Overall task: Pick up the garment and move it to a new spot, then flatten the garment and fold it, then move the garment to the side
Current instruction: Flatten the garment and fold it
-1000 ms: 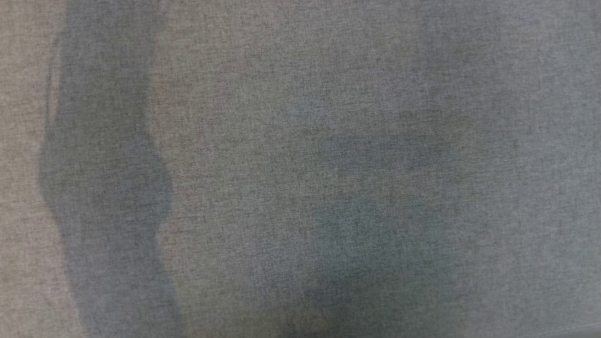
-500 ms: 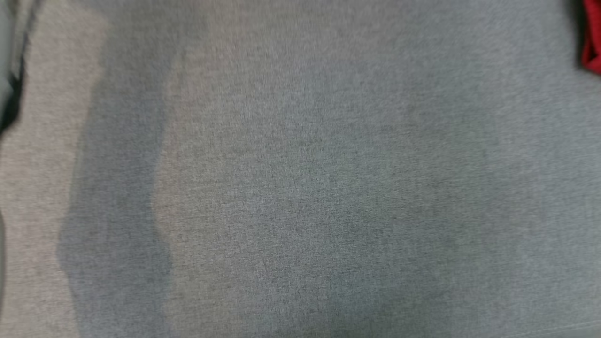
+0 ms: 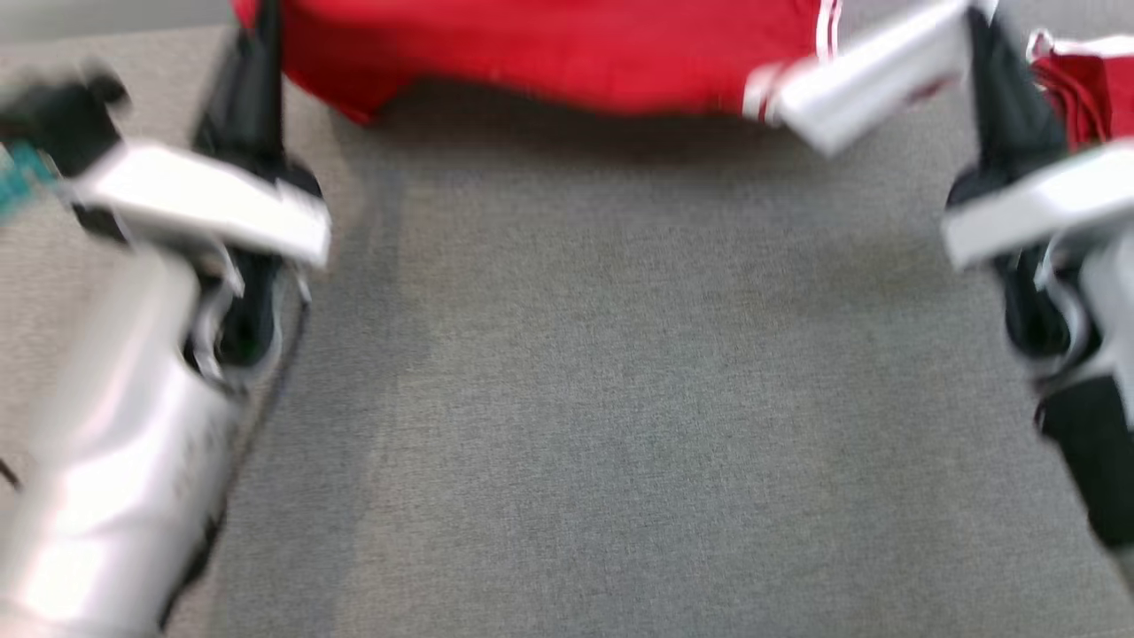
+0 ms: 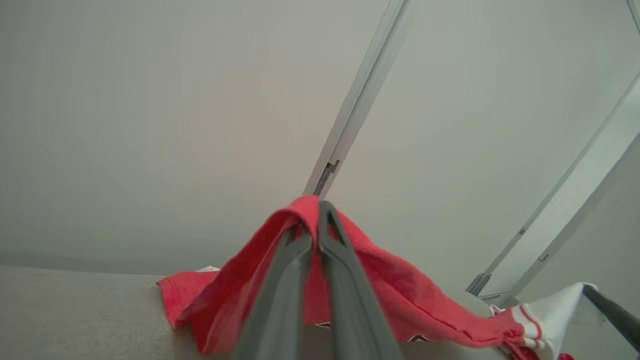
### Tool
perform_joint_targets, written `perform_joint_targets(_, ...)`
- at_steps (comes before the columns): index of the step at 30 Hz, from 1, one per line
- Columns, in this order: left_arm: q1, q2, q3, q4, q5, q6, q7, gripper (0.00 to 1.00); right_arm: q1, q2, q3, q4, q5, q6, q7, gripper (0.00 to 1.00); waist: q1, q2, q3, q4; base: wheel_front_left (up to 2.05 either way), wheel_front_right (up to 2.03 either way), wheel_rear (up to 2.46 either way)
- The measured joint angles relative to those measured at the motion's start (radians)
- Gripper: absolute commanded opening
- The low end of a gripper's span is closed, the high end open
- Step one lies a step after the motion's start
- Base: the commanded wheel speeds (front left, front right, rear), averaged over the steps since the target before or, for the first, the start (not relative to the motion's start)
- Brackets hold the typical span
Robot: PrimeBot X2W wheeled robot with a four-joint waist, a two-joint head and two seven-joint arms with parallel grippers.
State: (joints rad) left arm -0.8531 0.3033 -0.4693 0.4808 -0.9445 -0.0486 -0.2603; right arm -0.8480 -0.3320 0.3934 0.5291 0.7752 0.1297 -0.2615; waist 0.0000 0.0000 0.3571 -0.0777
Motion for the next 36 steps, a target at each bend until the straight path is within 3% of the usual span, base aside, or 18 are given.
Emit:
perform_joint_targets(8, 0.360, -0.023, 0.081, -0.162, 0.023, 0.034, 0.000, 0.00, 0.346, 0.007, -0.057, -0.139, -0.016, 0.000, 0.007, 0.00, 0.0000, 0.0000, -0.084, 0.019, 0.00, 0.00, 0.00)
perform_joint_targets(18, 0.712, -0.074, 0.173, -0.215, 0.045, 0.033, -0.001, 0.00, 0.727, 0.075, -0.170, -0.290, -0.055, 0.000, 0.090, 0.00, 0.0000, 0.0000, -0.170, 0.026, 0.00, 0.00, 0.00)
perform_joint_targets(26, 0.875, -0.114, 0.215, -0.200, 0.072, 0.015, -0.001, 0.00, 0.966, 0.152, -0.268, -0.439, -0.128, 0.000, 0.198, 0.00, 0.0000, 0.0000, -0.232, 0.030, 0.00, 0.00, 0.00)
perform_joint_targets(36, 1.006, -0.140, 0.224, -0.197, 0.093, 0.022, -0.001, 0.00, 1.169, 0.220, -0.332, -0.561, -0.201, 0.000, 0.304, 0.00, 0.0000, 0.0000, -0.286, 0.037, 0.00, 0.00, 0.00)
